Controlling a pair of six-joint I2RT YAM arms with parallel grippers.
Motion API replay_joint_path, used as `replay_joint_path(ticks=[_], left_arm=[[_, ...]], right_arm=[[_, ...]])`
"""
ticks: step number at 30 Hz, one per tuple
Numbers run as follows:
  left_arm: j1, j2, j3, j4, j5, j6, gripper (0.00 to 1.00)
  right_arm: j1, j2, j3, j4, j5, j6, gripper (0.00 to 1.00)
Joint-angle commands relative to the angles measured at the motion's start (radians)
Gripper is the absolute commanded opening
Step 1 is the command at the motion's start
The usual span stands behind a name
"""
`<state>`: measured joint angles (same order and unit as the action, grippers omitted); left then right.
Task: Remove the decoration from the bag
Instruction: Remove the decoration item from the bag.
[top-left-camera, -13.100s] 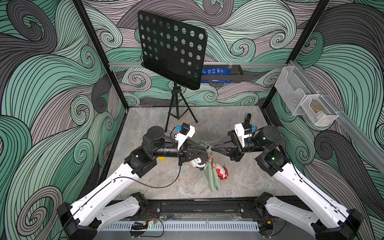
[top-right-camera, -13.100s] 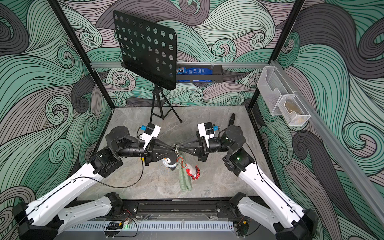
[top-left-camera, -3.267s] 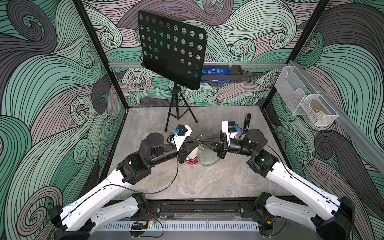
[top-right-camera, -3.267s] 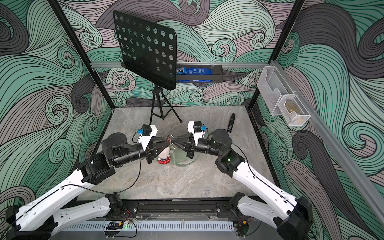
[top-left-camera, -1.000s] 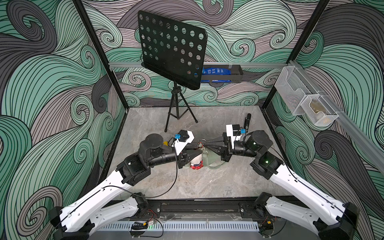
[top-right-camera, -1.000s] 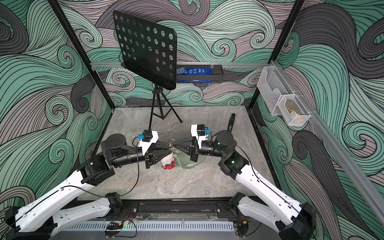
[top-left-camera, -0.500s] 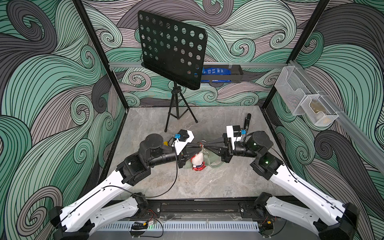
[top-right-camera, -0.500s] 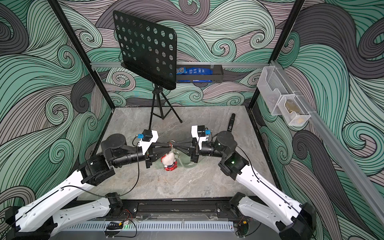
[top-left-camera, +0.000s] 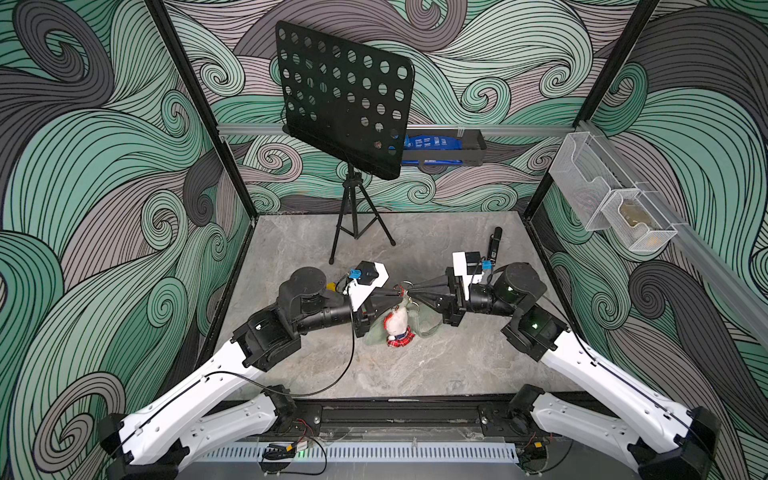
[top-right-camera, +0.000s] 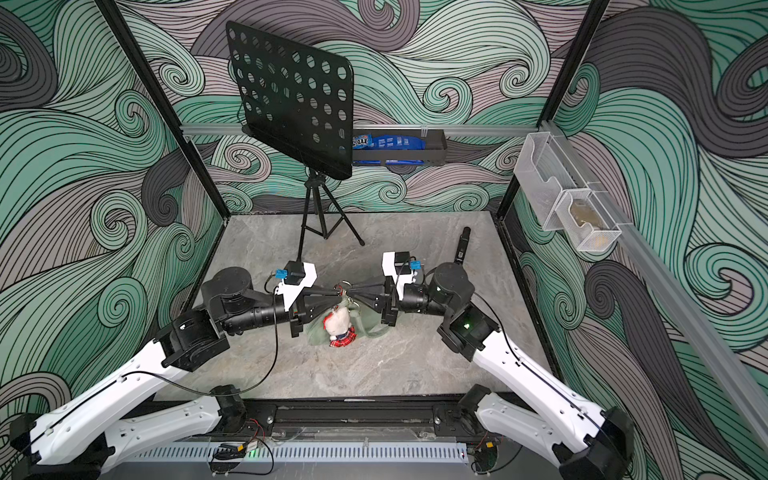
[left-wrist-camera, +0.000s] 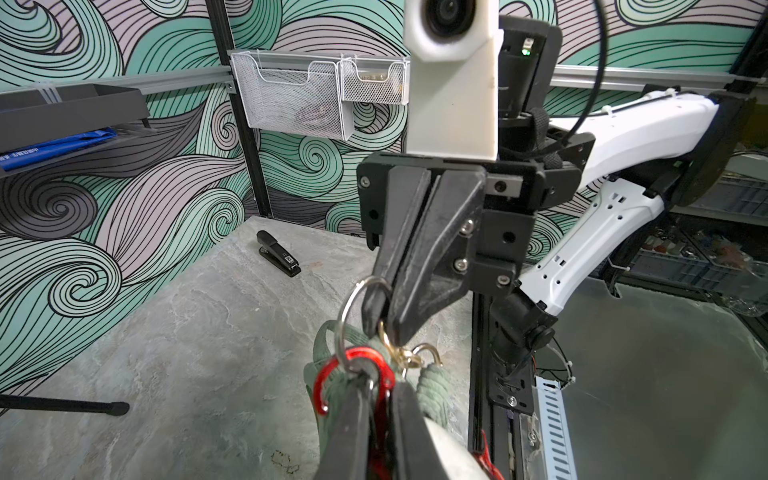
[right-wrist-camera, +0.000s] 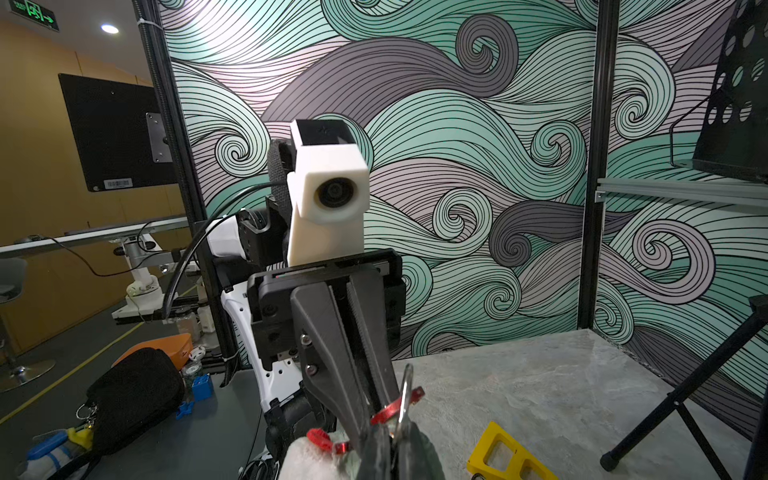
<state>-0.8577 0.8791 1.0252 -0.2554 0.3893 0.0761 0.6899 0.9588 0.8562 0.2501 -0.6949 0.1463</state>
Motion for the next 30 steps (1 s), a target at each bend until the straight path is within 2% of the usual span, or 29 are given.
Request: replay_joint_path(ticks=[1, 10, 19, 30], left_arm=[[0.002, -0.013, 0.038, -0.050, 0.113, 0.036, 0.09], [0.010, 0.001, 0.091, -0.090, 0.235, 0.056, 0.09], [0.011, 0.034, 0.174, -0.163, 0.300, 0.096, 0.10], [0.011, 0.050, 0.226, -0.192, 0.317, 0.131, 0.10]], right_arm=[[-0.002, -0.004, 0.016, 0.011, -0.013, -0.029, 0.00], [-0.002, 0.013, 0.014, 0.011, -0.117, -0.036, 0.00], [-0.005, 0.071, 0.050, -0.031, -0.186, -0.013, 0.00], [-0.005, 0.114, 0.067, -0.064, -0.249, -0.003, 0.00]])
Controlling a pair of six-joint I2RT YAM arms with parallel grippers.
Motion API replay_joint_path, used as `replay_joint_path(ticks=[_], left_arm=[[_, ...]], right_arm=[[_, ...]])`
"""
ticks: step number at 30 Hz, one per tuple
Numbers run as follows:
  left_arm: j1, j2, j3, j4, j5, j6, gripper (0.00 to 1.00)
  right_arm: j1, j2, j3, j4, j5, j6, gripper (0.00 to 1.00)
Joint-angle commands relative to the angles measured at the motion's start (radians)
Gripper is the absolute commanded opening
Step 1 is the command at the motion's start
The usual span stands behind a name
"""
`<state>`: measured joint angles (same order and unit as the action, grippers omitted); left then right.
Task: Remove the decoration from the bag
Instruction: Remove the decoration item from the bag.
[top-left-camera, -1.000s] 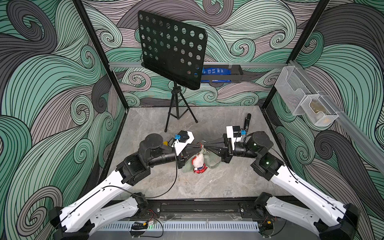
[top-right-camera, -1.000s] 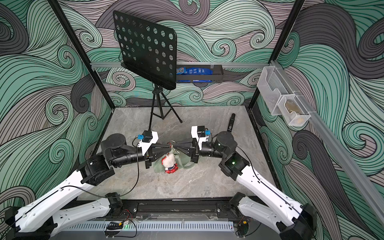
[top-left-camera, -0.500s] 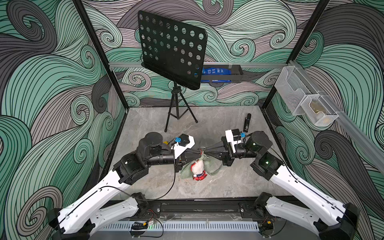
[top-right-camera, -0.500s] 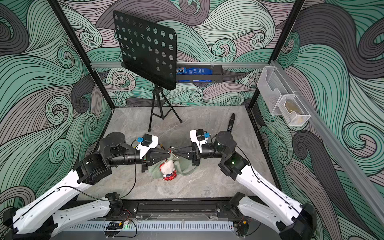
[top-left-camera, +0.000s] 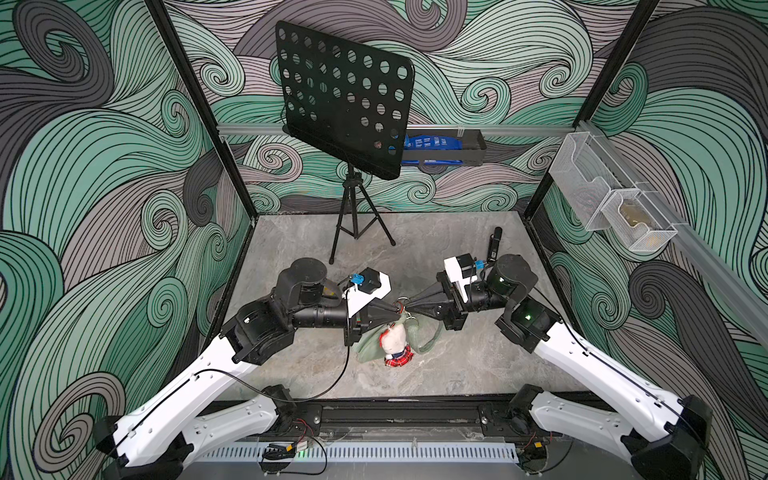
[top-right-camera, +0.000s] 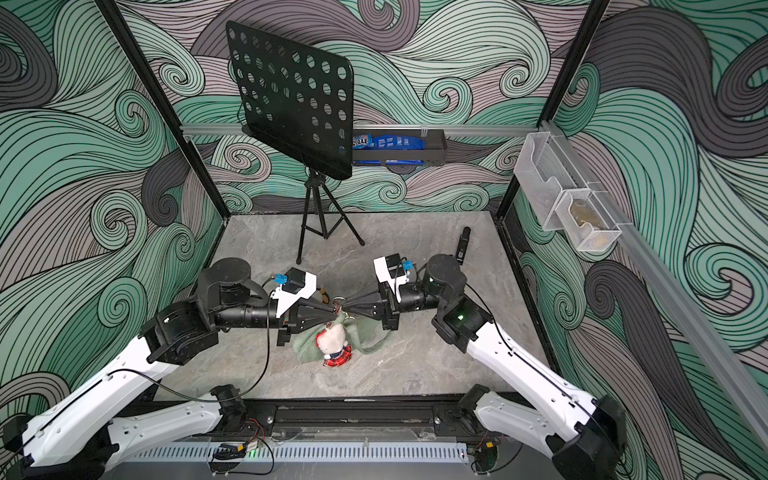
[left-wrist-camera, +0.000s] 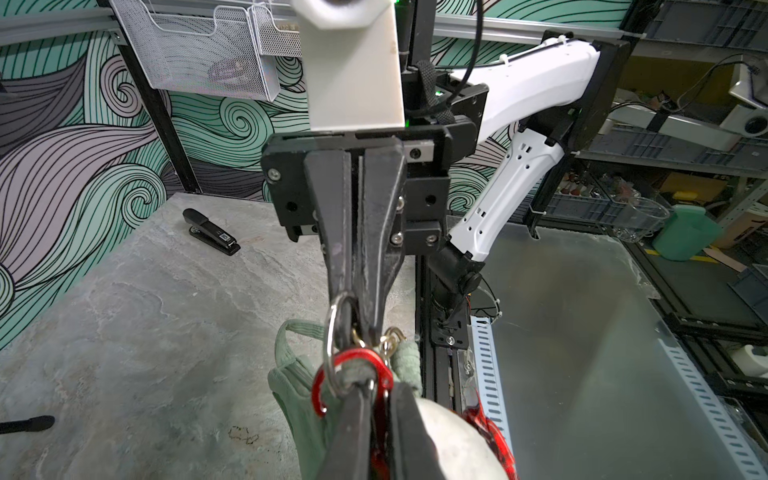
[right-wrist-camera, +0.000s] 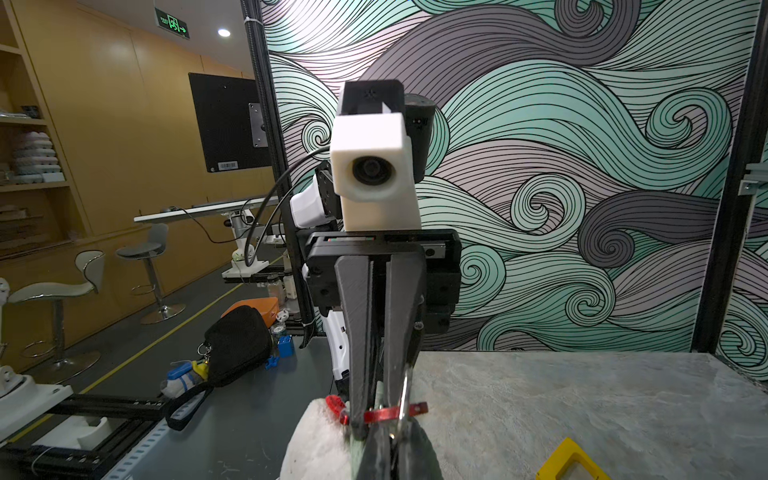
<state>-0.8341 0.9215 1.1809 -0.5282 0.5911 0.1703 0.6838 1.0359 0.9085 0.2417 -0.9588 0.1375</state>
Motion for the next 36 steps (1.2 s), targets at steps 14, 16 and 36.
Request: replay_joint_path(ticks=[14, 16, 36], left_arm=[[-0.013, 0.023, 0.123, 0.102, 0.121, 0.089, 0.10], [-0.013, 0.031, 0.127, 0.098, 0.125, 0.086, 0.09], [-0.005, -0.014, -0.157, 0.243, -0.612, -0.196, 0.07]], right_arm=[[-0.071, 0.125, 0.037, 0.011, -0.182, 0.197, 0.00], [-0.072, 0.126, 0.037, 0.018, -0.185, 0.204, 0.00], [-0.201, 0.055, 0.045, -0.210, 0.515, 0.105, 0.00]])
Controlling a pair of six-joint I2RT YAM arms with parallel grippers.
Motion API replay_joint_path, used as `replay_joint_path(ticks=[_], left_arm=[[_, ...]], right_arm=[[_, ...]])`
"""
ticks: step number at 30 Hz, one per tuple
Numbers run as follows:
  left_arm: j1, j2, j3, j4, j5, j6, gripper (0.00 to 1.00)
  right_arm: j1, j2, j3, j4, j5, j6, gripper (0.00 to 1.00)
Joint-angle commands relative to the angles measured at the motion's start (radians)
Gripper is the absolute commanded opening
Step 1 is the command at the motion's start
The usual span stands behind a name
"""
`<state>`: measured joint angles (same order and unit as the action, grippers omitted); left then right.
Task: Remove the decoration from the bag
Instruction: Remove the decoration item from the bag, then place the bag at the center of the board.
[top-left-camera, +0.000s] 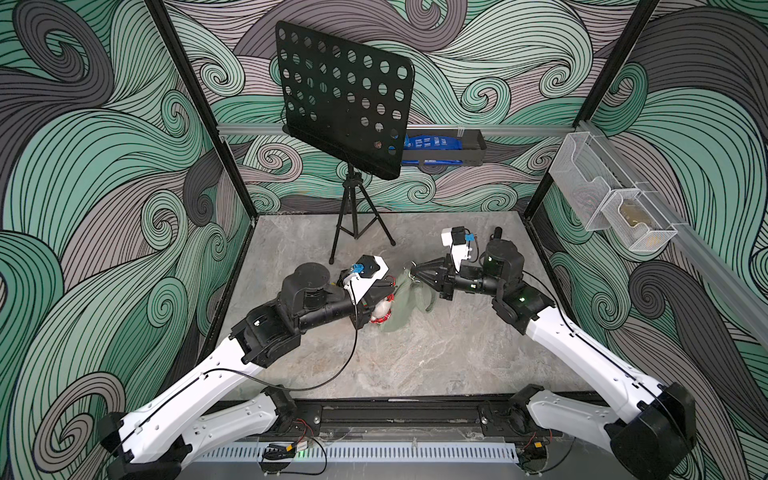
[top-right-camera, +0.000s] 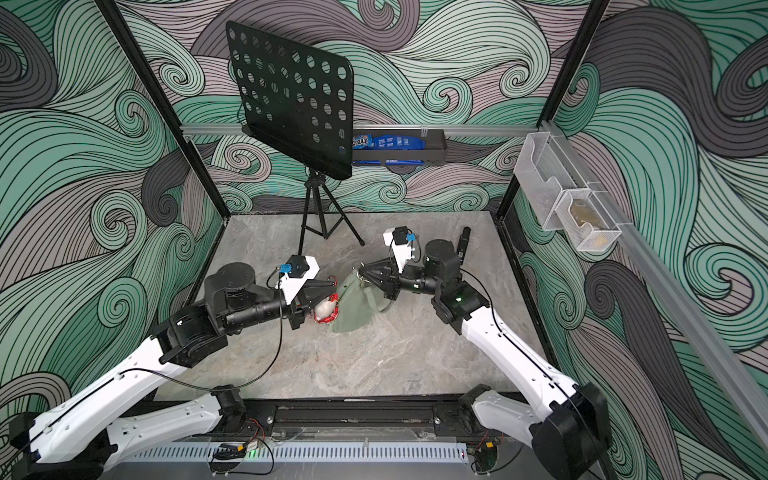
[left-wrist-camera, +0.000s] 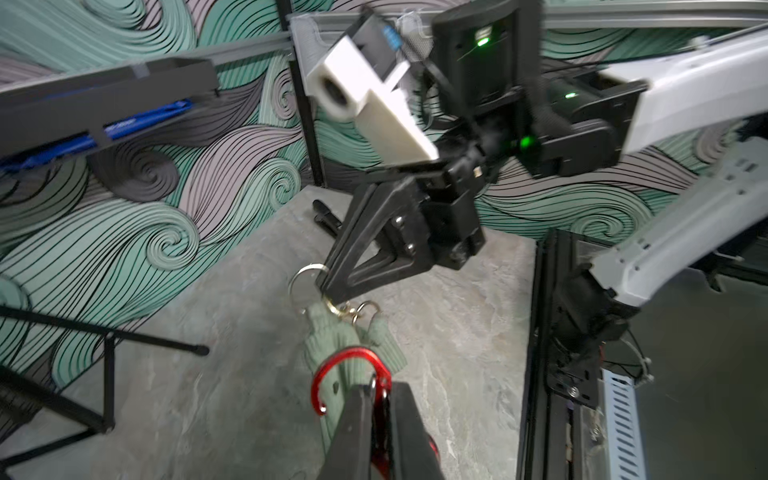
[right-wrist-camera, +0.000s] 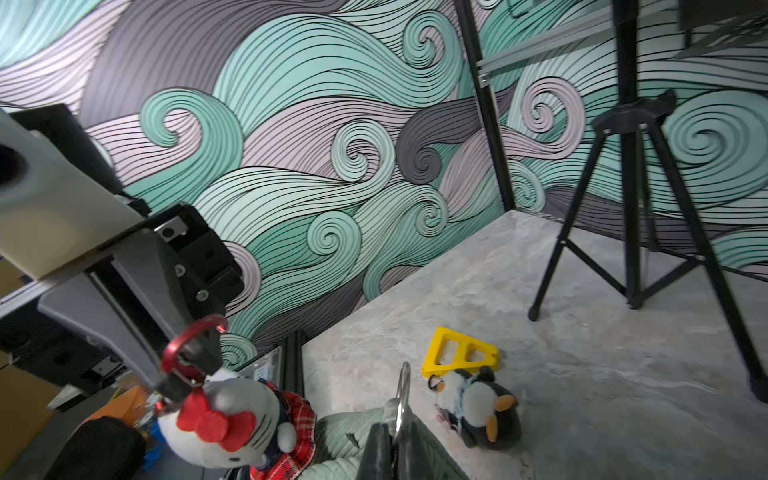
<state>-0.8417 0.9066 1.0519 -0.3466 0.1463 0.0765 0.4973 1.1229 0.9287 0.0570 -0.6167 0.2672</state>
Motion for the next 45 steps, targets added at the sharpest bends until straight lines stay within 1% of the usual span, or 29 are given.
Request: replay_joint_path(ticks=[1, 3, 5, 8, 11, 15, 16, 25, 30, 36, 39, 40, 41, 43, 45], left_arm=[[0.005, 0.004, -0.045, 0.075, -0.189, -0.121, 0.07], [0.006, 0.008, -0.086, 0.094, -0.243, -0.159, 0.07], [0.006, 0.009, -0.126, 0.114, -0.284, -0.179, 0.08], [0.013, 0.026, -0.157, 0.111, -0.351, -0.216, 0.10], [0.021, 0.043, -0.188, 0.126, -0.371, -0.241, 0.10], [0.033, 0.056, -0.230, 0.161, -0.360, -0.257, 0.18], [0.038, 0.057, -0.239, 0.168, -0.353, -0.260, 0.19], [0.071, 0.061, -0.305, 0.227, -0.290, -0.281, 0.22], [0.082, 0.059, -0.324, 0.242, -0.271, -0.286, 0.23], [0.088, 0.055, -0.333, 0.249, -0.257, -0.288, 0.25], [0.090, 0.054, -0.333, 0.251, -0.248, -0.289, 0.15], [0.090, 0.054, -0.333, 0.252, -0.244, -0.289, 0.09], [0.090, 0.054, -0.333, 0.252, -0.243, -0.288, 0.05], [0.091, 0.053, -0.334, 0.252, -0.241, -0.287, 0.03], [0.092, 0.053, -0.333, 0.252, -0.235, -0.287, 0.03]], right_arm=[[-0.018, -0.035, 0.024, -0.033, 0.204, -0.026, 0.00], [-0.025, -0.038, 0.025, -0.050, 0.257, -0.027, 0.00], [-0.035, -0.035, 0.025, -0.063, 0.282, -0.024, 0.00], [-0.052, -0.025, 0.027, -0.079, 0.290, -0.017, 0.00], [-0.058, -0.017, 0.024, -0.080, 0.289, -0.009, 0.00], [-0.060, -0.009, 0.018, -0.078, 0.282, -0.005, 0.00], [-0.059, -0.007, 0.018, -0.078, 0.281, -0.005, 0.00], [-0.061, 0.010, 0.009, -0.073, 0.262, 0.001, 0.00], [-0.060, 0.019, 0.010, -0.078, 0.265, 0.006, 0.00], [-0.062, 0.022, 0.011, -0.077, 0.261, 0.007, 0.00], [-0.062, 0.021, 0.010, -0.078, 0.258, 0.008, 0.00], [-0.062, 0.021, 0.011, -0.078, 0.258, 0.008, 0.00], [-0.063, 0.021, 0.011, -0.078, 0.258, 0.009, 0.00], [-0.062, 0.021, 0.011, -0.077, 0.256, 0.010, 0.00], [-0.063, 0.020, 0.010, -0.076, 0.254, 0.008, 0.00]])
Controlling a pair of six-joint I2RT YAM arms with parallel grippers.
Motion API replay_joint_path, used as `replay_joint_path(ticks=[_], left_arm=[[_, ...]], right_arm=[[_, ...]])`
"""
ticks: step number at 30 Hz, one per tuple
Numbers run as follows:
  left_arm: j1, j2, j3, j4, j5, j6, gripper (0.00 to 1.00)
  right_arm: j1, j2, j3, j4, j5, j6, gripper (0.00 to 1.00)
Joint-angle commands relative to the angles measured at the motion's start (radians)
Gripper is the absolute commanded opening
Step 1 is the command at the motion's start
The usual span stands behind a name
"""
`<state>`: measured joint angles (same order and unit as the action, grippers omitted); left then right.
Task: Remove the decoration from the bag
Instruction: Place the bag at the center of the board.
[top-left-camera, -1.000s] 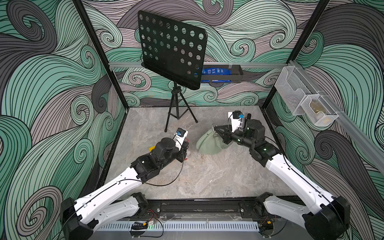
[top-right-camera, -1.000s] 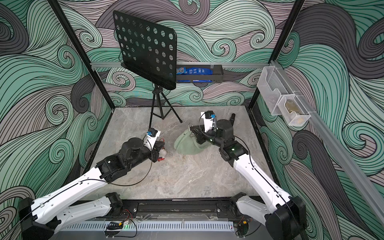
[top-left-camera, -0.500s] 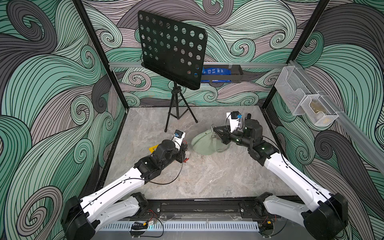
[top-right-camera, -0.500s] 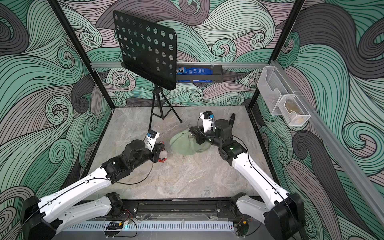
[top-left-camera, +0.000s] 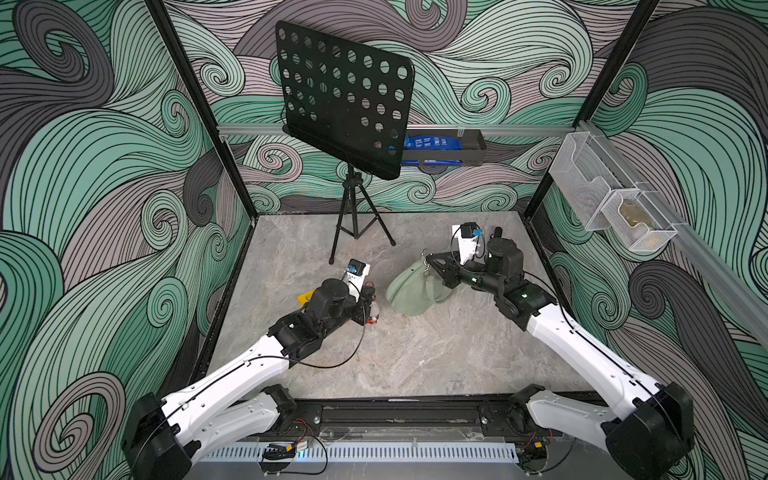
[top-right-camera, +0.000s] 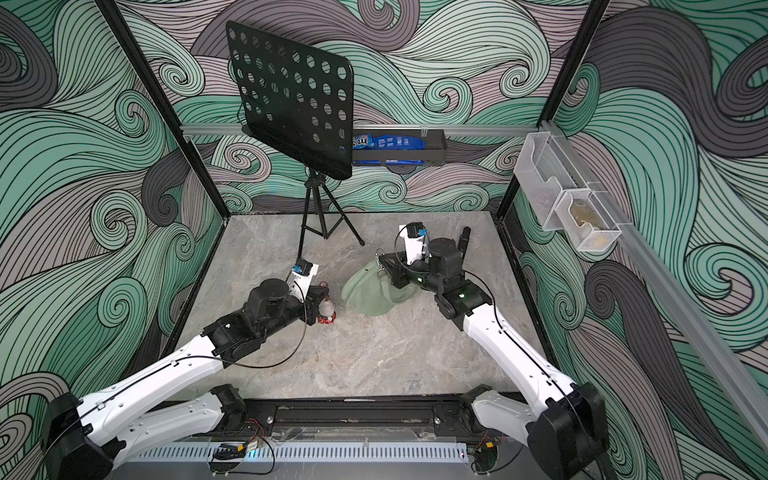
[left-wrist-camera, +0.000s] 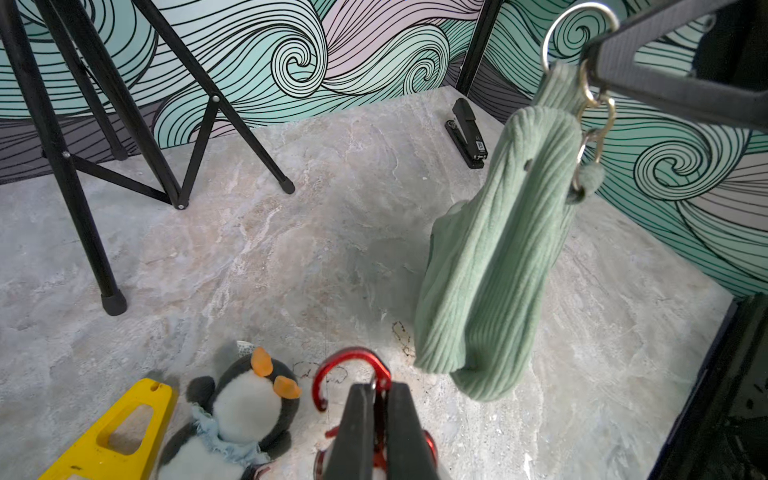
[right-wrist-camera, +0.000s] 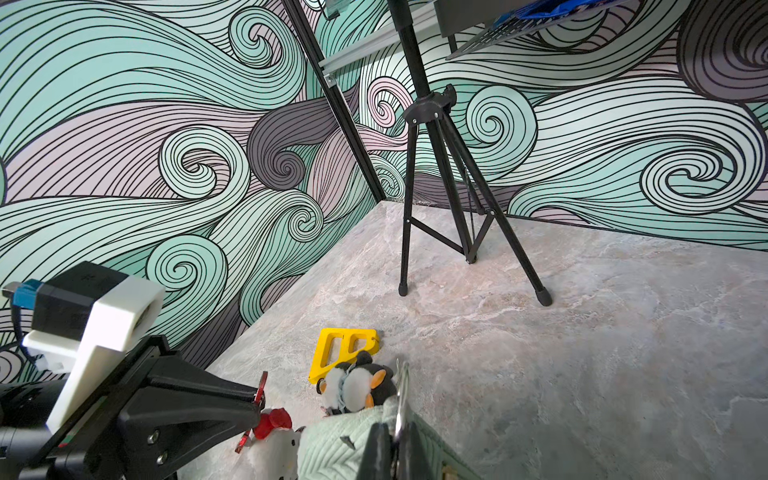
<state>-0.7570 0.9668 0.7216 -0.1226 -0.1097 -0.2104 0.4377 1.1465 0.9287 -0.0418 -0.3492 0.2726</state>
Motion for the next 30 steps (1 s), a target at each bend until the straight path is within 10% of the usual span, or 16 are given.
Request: replay_joint_path(ticks=[1, 18, 26, 30], left_arm=[[0.007, -0.008, -0.003, 0.030, 0.025, -0.001, 0.04], [0.008, -0.027, -0.028, 0.072, 0.076, 0.007, 0.09], [0.008, -0.069, -0.055, 0.125, 0.190, 0.054, 0.09], [0.009, -0.098, -0.091, 0.198, 0.267, 0.107, 0.09]], right_arm=[[-0.003, -0.003, 0.011, 0.022, -0.014, 0.003, 0.00], [-0.014, 0.040, 0.033, -0.018, 0.019, 0.017, 0.00], [-0.060, 0.105, 0.118, -0.102, -0.023, 0.047, 0.46], [-0.055, 0.124, 0.152, -0.124, -0.178, 0.060, 0.53]])
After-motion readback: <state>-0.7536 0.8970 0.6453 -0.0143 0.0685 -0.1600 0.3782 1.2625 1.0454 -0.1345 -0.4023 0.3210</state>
